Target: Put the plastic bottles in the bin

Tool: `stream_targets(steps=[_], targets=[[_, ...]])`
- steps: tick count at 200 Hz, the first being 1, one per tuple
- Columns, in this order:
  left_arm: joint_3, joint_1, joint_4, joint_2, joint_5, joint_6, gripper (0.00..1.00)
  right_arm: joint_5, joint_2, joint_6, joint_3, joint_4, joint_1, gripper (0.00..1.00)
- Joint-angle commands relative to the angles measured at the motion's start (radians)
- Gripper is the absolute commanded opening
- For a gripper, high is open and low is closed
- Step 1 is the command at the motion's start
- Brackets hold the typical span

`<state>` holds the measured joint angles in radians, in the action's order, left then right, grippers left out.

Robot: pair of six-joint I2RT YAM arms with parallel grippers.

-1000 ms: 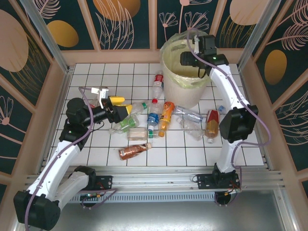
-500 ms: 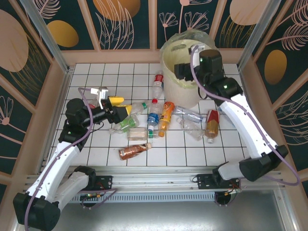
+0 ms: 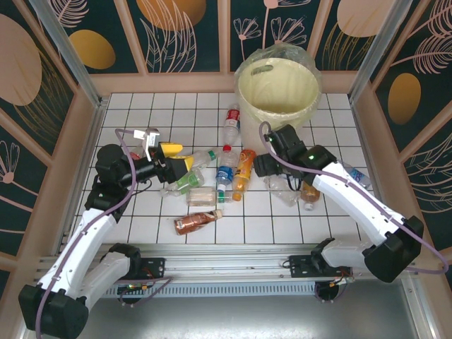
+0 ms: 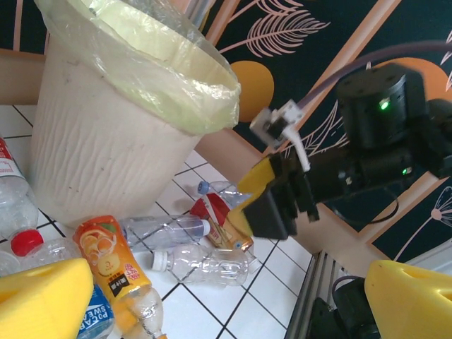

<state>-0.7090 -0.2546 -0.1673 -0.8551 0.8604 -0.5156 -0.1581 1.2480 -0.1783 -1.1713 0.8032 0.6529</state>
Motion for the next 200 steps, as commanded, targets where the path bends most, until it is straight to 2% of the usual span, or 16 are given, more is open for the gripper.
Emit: stream_targets(steps=[1,35,73,200], targets=[[-0.028,-0.004,-0.003,0.017,0.025,0.020,0.99,-0.002,-0.005,-0.037,0.052,-0.002,0.010,0.82],[-0.026,-0.005,-0.003,0.019,0.022,0.019,0.99,-0.035,0.068,-0.038,0.120,-0.026,0.002,0.82],[-0.025,-0.004,-0.003,0.021,0.021,0.019,0.99,-0.017,0.110,-0.041,0.193,-0.086,-0.024,0.82],[-0.026,-0.004,0.000,0.002,0.025,0.020,0.99,-0.091,0.302,0.027,0.225,-0.146,-0.044,0.82]])
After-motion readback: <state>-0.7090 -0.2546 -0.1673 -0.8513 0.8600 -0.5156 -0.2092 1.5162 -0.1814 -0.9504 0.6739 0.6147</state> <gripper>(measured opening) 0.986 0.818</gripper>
